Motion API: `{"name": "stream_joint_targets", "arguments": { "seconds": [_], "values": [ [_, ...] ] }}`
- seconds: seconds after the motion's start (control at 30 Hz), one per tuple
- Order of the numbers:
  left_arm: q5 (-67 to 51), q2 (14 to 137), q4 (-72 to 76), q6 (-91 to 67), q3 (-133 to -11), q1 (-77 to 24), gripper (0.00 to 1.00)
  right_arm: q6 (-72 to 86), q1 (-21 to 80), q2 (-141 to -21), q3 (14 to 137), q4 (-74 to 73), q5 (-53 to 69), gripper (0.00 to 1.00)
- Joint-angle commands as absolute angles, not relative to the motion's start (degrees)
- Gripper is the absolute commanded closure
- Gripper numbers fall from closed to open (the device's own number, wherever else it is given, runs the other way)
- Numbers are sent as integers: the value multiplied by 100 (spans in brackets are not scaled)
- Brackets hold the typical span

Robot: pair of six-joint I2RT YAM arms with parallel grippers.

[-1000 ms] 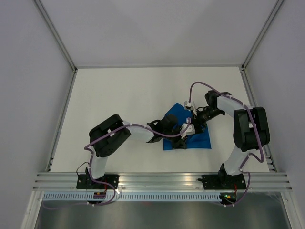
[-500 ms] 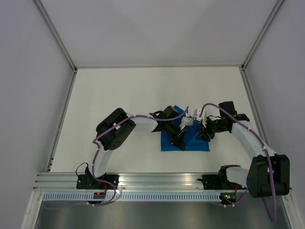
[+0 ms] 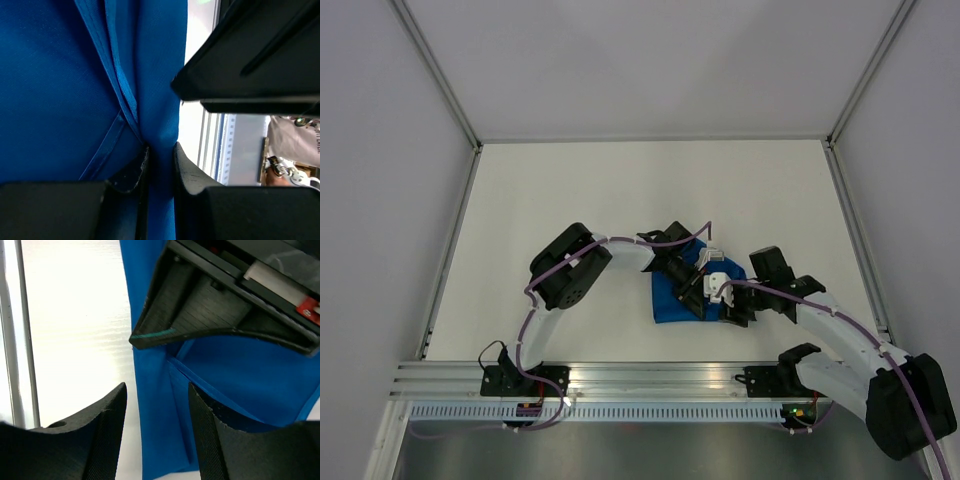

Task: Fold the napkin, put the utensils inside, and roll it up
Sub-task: Roll the napkin with the utensil

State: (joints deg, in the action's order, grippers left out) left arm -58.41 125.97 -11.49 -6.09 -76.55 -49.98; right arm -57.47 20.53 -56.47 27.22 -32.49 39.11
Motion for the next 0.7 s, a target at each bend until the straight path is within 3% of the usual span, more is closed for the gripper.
{"name": "stream_joint_targets", "arguments": {
  "seconds": [0.0, 0.33, 0.6, 0.67],
  "values": [
    [-5071, 12999, -1600, -817, -7453, -5019, 98, -5546, 2346, -5739, 2593, -2707, 3683, 42],
    [-5019, 13043, -1398, -958, -7392, -5018, 98, -5274, 3058, -5687, 2171, -2163, 3279, 43],
    [-5045, 12982, -1336, -967, -7348, -5010, 98, -5036, 3436, -5801, 2013, -1723, 2945, 55],
    [-5054, 12920, -1275, -1002, -7339, -5010, 91, -5010, 3454, -5871, 1978, -1644, 2883, 59]
  ]
}}
